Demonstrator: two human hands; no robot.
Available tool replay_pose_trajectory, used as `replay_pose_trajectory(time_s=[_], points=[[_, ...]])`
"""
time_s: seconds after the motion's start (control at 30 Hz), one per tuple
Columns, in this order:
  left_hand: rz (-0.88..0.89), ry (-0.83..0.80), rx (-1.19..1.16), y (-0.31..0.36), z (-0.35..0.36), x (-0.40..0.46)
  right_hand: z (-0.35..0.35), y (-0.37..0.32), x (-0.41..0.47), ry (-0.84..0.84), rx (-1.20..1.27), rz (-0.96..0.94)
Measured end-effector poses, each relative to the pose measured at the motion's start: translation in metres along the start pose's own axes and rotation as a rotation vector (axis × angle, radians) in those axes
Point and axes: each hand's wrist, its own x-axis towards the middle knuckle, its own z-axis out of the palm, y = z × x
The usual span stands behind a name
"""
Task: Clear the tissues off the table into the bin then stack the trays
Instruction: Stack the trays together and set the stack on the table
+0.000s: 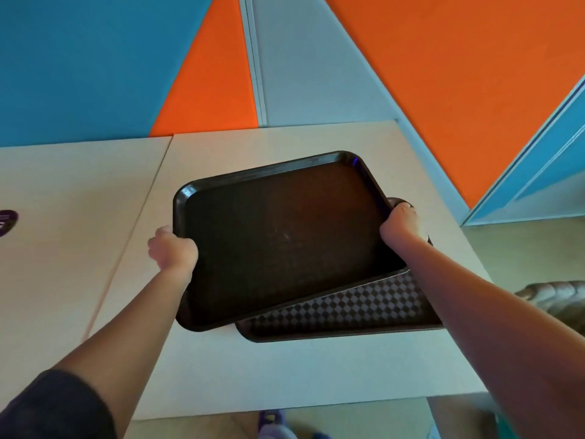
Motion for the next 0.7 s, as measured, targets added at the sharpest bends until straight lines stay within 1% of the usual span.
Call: replay_pose_trajectory(time_s=[0.2,0.47,0.6,0.7], points=[[-0.027,-0.114,0.128,-0.002,0.028,-0.041,-0.013,0.063,-0.014,0.032,-0.054,0.079],[0.079,-0.234,0.157,0.000,0.058,-0.062,-0.010,0.112,-0.024,0.063,-0.114,0.169],[0.177,-0.324,0.185,-0.004,0.063,-0.068,0.000,0.116,-0.025,0.026,-0.182,0.153],[0.191,-0.443,0.159,-0.008,0.063,-0.073,0.009,0.115,-0.025,-0.054,-0.267,0.122]])
